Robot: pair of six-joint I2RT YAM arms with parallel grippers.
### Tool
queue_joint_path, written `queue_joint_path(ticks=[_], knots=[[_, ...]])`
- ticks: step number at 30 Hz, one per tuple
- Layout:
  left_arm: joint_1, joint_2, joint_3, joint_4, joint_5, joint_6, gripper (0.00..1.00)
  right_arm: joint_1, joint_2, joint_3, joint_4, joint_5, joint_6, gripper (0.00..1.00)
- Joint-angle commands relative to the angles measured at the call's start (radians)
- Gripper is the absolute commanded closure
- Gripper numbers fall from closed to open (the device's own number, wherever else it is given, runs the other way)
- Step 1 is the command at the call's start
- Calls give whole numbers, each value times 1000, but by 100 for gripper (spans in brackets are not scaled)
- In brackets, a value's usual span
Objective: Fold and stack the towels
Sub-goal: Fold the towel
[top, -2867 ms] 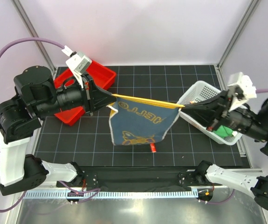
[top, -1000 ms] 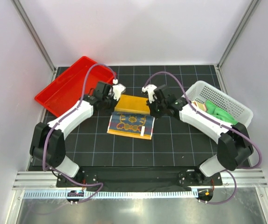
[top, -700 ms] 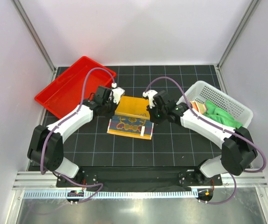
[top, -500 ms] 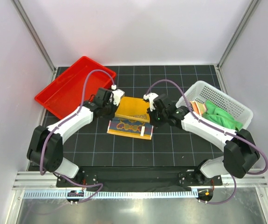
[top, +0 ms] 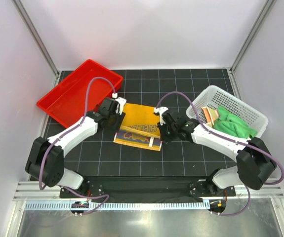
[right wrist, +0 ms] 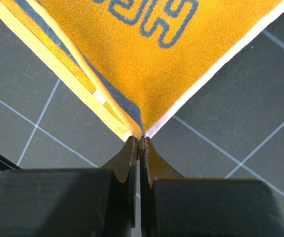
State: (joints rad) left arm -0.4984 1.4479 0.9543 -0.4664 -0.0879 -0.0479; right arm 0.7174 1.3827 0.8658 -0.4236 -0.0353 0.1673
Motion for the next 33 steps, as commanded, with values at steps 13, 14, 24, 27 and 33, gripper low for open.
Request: queue_joint_path(ticks=[13,14,24,27,33], knots=[[1,-179,-104,-38,20,-693,34,70,-25,-97,74,-15,121,91],[3,-181,-118,-11,20,-726,34,71,-22,-100,81,-21,126,89],[3,-98,-195,117,83,-724,37,116,-36,-143,118,-37,172,70],[1,-72,-198,114,50,-695,38,117,-45,-143,114,-52,187,64],[3,-43,-180,101,-6,-658,39,117,-57,-100,48,17,291,64]])
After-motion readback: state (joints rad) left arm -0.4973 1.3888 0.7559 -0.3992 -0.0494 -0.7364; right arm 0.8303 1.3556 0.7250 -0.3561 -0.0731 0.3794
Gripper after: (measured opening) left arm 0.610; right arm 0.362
